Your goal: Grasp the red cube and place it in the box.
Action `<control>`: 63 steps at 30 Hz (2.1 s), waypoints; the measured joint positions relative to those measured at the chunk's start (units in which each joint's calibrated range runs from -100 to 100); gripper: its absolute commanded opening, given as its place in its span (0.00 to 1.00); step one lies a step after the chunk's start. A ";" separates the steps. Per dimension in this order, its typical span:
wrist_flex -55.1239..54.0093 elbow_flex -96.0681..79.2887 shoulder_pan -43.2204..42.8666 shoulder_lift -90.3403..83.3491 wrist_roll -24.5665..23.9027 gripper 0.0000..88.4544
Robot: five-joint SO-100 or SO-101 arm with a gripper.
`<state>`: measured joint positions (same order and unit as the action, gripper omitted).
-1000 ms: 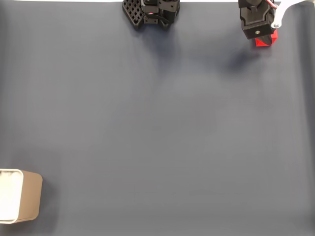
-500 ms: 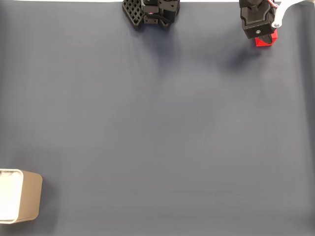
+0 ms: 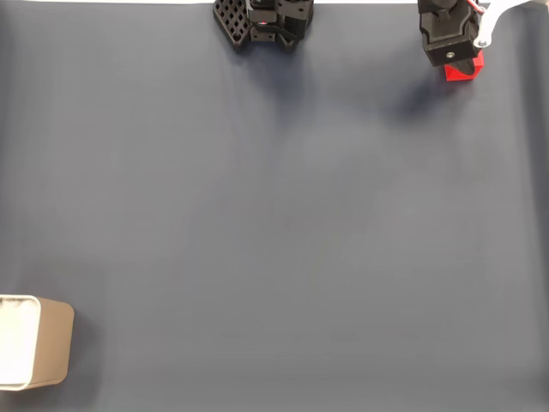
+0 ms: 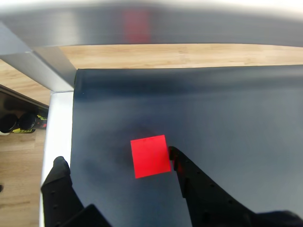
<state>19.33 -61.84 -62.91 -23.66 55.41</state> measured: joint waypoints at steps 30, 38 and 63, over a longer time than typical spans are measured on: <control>-0.32 -0.81 -0.82 -0.35 -0.98 0.30; -0.32 -2.53 -0.82 -1.74 -0.98 0.20; 1.51 -2.62 -0.74 -2.95 -0.15 0.00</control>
<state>20.84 -64.47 -63.65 -26.62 55.26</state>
